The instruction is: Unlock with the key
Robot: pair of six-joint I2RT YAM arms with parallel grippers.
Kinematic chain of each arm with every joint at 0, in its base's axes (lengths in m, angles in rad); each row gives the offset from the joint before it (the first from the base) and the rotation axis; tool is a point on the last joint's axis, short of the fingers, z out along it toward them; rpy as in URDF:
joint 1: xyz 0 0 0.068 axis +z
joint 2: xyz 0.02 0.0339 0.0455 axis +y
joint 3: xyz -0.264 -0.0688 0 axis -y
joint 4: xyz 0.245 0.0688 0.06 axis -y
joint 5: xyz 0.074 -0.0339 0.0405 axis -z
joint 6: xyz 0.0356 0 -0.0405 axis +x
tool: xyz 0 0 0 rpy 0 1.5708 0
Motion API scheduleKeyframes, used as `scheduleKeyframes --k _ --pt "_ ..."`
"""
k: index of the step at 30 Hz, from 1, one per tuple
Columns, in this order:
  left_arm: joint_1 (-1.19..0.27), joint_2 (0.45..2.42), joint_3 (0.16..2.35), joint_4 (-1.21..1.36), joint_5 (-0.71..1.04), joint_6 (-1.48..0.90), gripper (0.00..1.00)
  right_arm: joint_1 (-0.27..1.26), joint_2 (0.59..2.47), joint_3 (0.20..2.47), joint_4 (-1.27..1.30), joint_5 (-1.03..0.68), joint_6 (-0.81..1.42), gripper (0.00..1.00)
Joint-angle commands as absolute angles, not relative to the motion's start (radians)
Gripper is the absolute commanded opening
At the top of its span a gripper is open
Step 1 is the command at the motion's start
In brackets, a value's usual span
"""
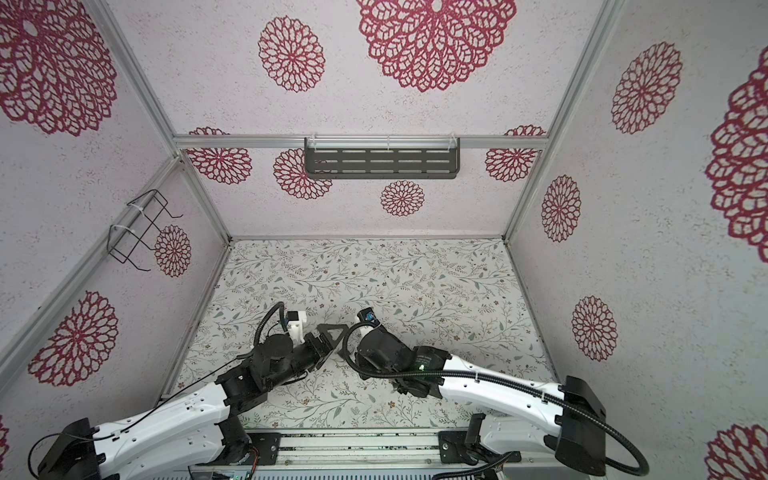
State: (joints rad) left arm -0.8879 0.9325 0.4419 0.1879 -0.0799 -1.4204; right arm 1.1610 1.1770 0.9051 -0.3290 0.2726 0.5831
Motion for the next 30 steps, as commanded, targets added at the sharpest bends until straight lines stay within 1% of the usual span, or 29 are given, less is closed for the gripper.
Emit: scheduleKeyframes --k 1,2,4,6,10,11,12,14,17,20,23,25,30 --pt "-0.902 0.931 0.417 0.261 -0.097 -1.453 0.95 1.136 1.141 0.922 -0.262 0.24 0.578 0.07" --pt "-0.901 0.93 0.41 0.277 -0.103 -1.452 0.94 1.127 1.138 0.923 -0.249 0.222 0.589 0.07" --pt "-0.901 0.928 0.406 0.314 -0.109 -1.391 0.89 1.113 1.133 0.928 -0.239 0.212 0.613 0.08" --pt "-0.899 0.907 0.428 0.241 -0.129 -1.299 0.86 1.098 1.126 0.938 -0.248 0.213 0.641 0.07" --pt "-0.898 0.862 0.448 0.199 -0.144 -1.089 0.79 1.066 1.105 0.967 -0.266 0.195 0.68 0.07" --pt "-0.897 0.848 0.452 0.199 -0.136 -1.004 0.77 1.058 1.099 0.974 -0.271 0.184 0.684 0.07" --pt "-0.896 0.837 0.451 0.21 -0.104 -0.918 0.75 1.054 1.093 0.982 -0.278 0.177 0.684 0.07" --pt "-0.897 0.822 0.453 0.198 -0.095 -0.805 0.71 1.046 1.085 0.997 -0.292 0.172 0.686 0.07" --pt "-0.897 0.822 0.467 0.18 -0.067 -0.629 0.71 1.035 1.077 1.02 -0.31 0.149 0.689 0.07" --pt "-0.899 0.845 0.481 0.193 0.005 -0.484 0.69 1.026 1.076 1.048 -0.326 0.117 0.68 0.07" --pt "-0.904 0.867 0.48 0.248 0.092 -0.351 0.63 1.022 1.074 1.074 -0.335 0.094 0.67 0.07" --pt "-0.907 0.883 0.472 0.296 0.091 -0.295 0.62 1.021 1.077 1.092 -0.343 0.077 0.664 0.07" --pt "-0.911 0.918 0.477 0.38 0.1 -0.205 0.56 1.019 1.084 1.125 -0.37 0.069 0.66 0.07"
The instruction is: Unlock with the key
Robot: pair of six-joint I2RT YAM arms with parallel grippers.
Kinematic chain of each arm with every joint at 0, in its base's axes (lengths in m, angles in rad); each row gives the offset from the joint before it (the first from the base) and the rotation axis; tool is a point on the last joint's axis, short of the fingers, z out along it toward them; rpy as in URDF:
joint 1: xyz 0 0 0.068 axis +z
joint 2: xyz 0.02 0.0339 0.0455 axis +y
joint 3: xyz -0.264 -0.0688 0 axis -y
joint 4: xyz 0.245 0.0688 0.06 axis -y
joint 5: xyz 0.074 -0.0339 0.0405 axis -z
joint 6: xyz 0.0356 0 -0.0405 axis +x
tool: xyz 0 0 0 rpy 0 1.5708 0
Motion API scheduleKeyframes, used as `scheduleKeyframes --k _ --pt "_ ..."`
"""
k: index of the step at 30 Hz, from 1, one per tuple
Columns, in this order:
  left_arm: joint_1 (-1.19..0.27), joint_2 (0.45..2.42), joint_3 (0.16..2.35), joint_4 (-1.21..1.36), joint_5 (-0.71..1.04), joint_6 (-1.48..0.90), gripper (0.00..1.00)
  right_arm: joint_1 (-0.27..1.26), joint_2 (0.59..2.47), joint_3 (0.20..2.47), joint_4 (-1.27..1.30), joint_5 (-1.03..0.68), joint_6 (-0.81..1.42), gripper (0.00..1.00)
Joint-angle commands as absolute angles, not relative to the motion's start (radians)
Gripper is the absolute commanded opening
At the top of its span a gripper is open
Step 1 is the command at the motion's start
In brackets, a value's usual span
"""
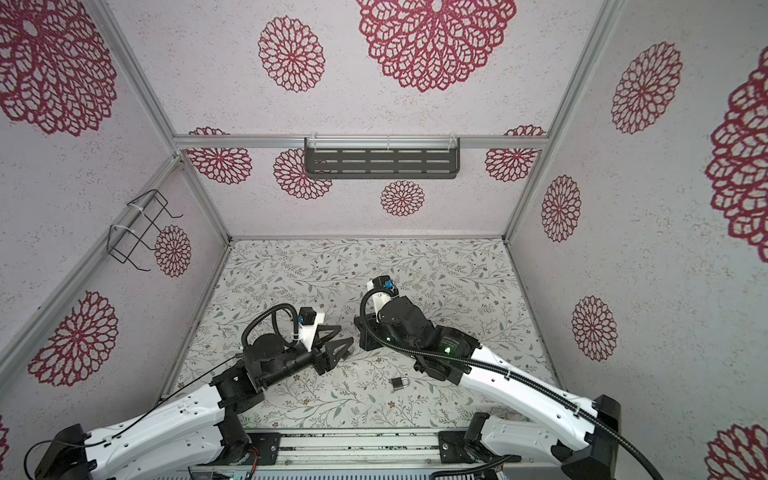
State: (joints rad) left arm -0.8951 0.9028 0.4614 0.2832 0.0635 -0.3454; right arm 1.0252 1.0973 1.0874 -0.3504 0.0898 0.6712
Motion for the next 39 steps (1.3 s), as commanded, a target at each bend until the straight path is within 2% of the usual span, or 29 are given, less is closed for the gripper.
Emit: scheduleKeyframes --k 1,3,11,14,17,19,24,28,36,39 --pt "-0.911 0.932 0.48 0.394 0.107 -0.186 0.54 1.019 1.084 1.129 -0.369 0.066 0.659 0.07" --pt "-0.912 0.955 0.485 0.404 0.11 -0.16 0.53 1.017 1.083 1.132 -0.361 0.055 0.655 0.07" --pt "-0.911 1.012 0.547 0.383 0.145 -0.132 0.38 1.016 1.092 1.129 -0.334 0.031 0.657 0.07" --pt "-0.911 1.009 0.548 0.388 0.16 -0.133 0.22 1.016 1.087 1.119 -0.319 0.024 0.664 0.07" --pt "-0.911 1.008 0.542 0.388 0.168 -0.13 0.15 1.016 1.08 1.114 -0.314 0.032 0.665 0.07" --pt "-0.912 1.008 0.541 0.382 0.178 -0.134 0.15 1.014 1.078 1.114 -0.311 0.035 0.665 0.07" --pt "-0.911 1.003 0.545 0.37 0.167 -0.132 0.0 1.011 1.077 1.113 -0.309 0.035 0.661 0.07" --pt "-0.911 1.0 0.546 0.357 0.139 -0.109 0.0 1.01 1.073 1.109 -0.309 0.032 0.665 0.08" --pt "-0.904 0.972 0.591 0.224 0.169 -0.051 0.0 0.975 1.029 1.1 -0.319 0.018 0.625 0.5" --pt "-0.889 0.947 0.592 0.206 0.205 -0.062 0.0 0.927 1.008 1.094 -0.306 -0.087 0.548 0.55"
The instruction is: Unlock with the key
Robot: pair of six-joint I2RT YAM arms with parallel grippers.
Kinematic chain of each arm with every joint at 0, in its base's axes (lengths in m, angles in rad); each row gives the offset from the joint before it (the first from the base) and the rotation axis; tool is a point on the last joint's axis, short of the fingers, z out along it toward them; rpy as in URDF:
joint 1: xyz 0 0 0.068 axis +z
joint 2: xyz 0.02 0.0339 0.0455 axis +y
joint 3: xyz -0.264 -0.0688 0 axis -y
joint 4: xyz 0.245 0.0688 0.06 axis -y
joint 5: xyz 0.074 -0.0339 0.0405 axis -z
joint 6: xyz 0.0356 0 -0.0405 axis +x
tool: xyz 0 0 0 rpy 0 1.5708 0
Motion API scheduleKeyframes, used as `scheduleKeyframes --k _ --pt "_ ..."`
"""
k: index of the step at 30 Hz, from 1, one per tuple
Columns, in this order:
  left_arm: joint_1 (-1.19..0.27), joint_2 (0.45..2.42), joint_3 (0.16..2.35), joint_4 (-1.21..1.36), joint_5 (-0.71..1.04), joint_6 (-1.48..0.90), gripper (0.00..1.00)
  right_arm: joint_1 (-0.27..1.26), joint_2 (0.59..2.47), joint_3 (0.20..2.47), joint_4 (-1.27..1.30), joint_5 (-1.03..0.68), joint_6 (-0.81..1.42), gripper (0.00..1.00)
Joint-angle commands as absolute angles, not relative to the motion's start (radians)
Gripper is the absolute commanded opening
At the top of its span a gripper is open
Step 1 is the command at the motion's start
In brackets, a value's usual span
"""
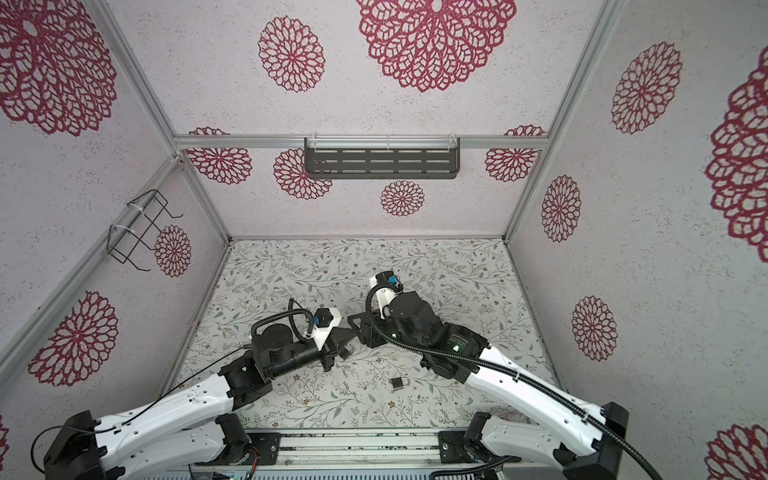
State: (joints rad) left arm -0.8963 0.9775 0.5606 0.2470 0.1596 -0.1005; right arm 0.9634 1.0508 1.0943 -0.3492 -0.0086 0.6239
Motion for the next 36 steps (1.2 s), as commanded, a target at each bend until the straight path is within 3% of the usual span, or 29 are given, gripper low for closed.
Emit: scheduleKeyframes --k 1,6,10,21,36 --pt "-0.879 0.939 0.596 0.196 0.227 -0.064 0.0 0.908 1.0 1.089 -0.3 -0.124 0.53 0.55" --pt "-0.83 0.913 0.611 0.173 0.331 -0.088 0.0 0.847 0.936 1.032 -0.189 -0.377 0.423 0.57" --pt "-0.807 0.914 0.63 0.161 0.401 -0.091 0.0 0.832 0.907 1.001 -0.155 -0.477 0.348 0.62" --pt "-0.794 0.983 0.672 0.176 0.493 -0.095 0.0 0.824 0.977 0.988 -0.12 -0.548 0.259 0.61" --pt "-0.79 0.999 0.677 0.207 0.528 -0.106 0.0 0.795 1.012 0.944 -0.073 -0.591 0.236 0.44"
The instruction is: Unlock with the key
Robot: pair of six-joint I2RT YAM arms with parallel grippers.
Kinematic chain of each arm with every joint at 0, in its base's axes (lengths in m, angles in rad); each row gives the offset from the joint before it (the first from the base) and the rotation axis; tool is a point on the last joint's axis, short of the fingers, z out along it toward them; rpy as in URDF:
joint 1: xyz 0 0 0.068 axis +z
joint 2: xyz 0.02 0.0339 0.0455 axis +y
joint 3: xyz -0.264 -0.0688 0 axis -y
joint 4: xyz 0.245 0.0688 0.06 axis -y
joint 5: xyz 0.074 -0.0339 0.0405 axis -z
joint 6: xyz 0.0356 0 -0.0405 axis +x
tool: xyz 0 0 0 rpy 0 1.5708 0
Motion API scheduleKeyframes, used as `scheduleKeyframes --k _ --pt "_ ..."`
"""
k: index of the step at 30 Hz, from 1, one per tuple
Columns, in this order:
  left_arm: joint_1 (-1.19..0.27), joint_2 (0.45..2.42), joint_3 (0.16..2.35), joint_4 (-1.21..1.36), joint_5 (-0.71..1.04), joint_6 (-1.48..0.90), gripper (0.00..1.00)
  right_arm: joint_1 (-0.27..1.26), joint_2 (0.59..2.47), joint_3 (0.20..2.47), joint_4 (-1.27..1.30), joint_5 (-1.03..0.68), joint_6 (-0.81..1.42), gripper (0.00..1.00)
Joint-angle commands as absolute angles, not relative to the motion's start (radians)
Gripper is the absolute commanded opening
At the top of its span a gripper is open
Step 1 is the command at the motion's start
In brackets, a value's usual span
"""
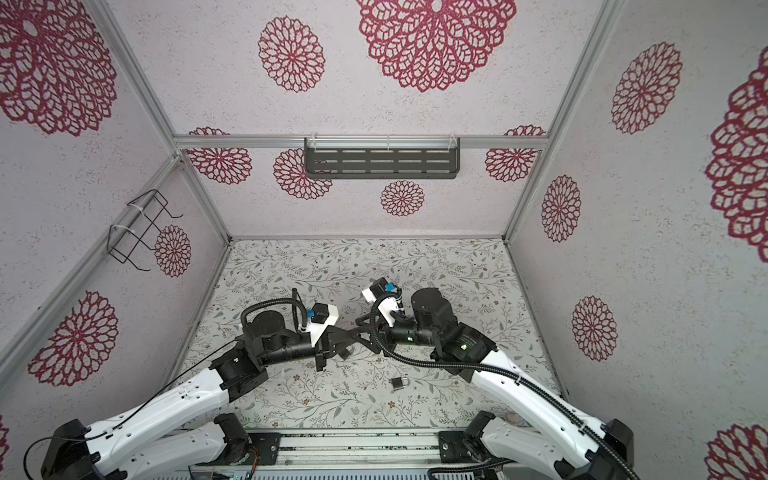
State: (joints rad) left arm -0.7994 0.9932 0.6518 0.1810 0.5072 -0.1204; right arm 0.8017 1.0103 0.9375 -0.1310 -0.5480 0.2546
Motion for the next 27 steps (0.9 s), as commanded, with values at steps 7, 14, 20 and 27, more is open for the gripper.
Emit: scheduleKeyframes --k 7,14,20,27 --pt "-0.791 1.006 0.687 0.209 0.537 -0.106 0.0 0.783 1.012 0.926 -0.06 -0.601 0.236 0.36" --pt "-0.79 1.017 0.707 0.216 0.559 -0.128 0.0 0.764 1.009 0.909 -0.065 -0.599 0.227 0.3" --pt "-0.788 1.022 0.71 0.215 0.554 -0.127 0.0 0.755 1.006 0.902 -0.064 -0.604 0.22 0.23" --pt "-0.786 1.021 0.716 0.204 0.548 -0.127 0.0 0.745 0.991 0.898 -0.057 -0.601 0.22 0.11"
